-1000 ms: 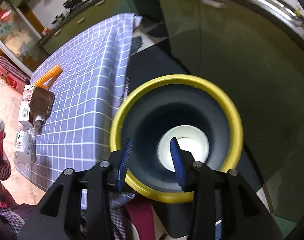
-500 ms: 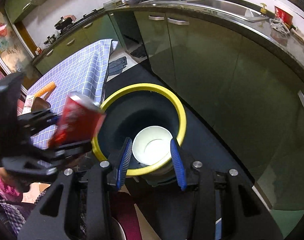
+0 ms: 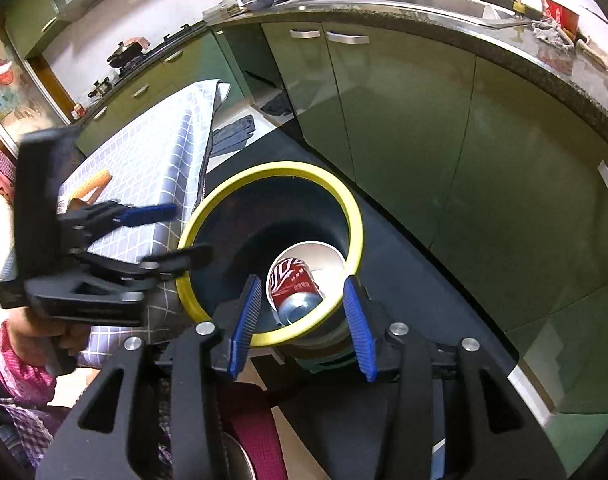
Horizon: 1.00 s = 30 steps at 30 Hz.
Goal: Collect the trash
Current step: 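Carry the can over the bin and open the left tool to drop it, then grasp the clear Nongfu Spring water bottle with the right tool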
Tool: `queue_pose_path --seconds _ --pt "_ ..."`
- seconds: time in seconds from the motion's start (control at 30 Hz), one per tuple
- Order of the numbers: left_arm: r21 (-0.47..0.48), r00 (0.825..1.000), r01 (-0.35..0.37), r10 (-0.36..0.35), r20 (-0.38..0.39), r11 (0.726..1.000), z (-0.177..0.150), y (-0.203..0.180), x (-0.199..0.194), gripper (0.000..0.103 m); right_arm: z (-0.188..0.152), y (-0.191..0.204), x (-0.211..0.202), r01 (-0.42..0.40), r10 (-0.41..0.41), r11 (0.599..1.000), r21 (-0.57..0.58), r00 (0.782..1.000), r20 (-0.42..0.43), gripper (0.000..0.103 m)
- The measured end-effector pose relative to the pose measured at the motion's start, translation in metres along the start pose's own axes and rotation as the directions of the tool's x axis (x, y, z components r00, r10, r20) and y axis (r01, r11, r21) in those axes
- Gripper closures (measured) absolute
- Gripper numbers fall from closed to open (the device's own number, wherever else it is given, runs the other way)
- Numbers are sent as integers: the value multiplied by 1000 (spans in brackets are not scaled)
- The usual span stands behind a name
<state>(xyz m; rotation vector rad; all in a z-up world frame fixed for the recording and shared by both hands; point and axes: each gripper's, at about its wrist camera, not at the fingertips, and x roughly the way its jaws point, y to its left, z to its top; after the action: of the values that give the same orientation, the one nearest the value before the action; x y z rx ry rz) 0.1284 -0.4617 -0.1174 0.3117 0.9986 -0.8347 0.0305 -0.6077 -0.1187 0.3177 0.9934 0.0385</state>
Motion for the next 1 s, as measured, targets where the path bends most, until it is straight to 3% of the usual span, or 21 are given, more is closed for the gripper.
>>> queue_pose_path --seconds 0.3,0.5,0.63,0.83,1.0 --pt "-62 988 -53 62 141 997 -50 35 -120 15 9 41 27 -62 58 995 -83 997 -61 60" --pt "-200 962 -155 194 192 967 -99 85 -197 14 13 105 46 -145 122 969 -202 985 -126 59" --pt "-307 928 -244 313 202 920 -140 123 -238 14 15 164 58 -208 158 931 -299 970 -184 59" --pt "-474 866 -356 475 155 805 -213 179 -286 13 12 275 68 -361 238 828 -429 919 -313 59" --pt "-571 852 -363 510 116 736 -261 213 -302 13 2 361 82 -467 253 746 -475 859 -446 50"
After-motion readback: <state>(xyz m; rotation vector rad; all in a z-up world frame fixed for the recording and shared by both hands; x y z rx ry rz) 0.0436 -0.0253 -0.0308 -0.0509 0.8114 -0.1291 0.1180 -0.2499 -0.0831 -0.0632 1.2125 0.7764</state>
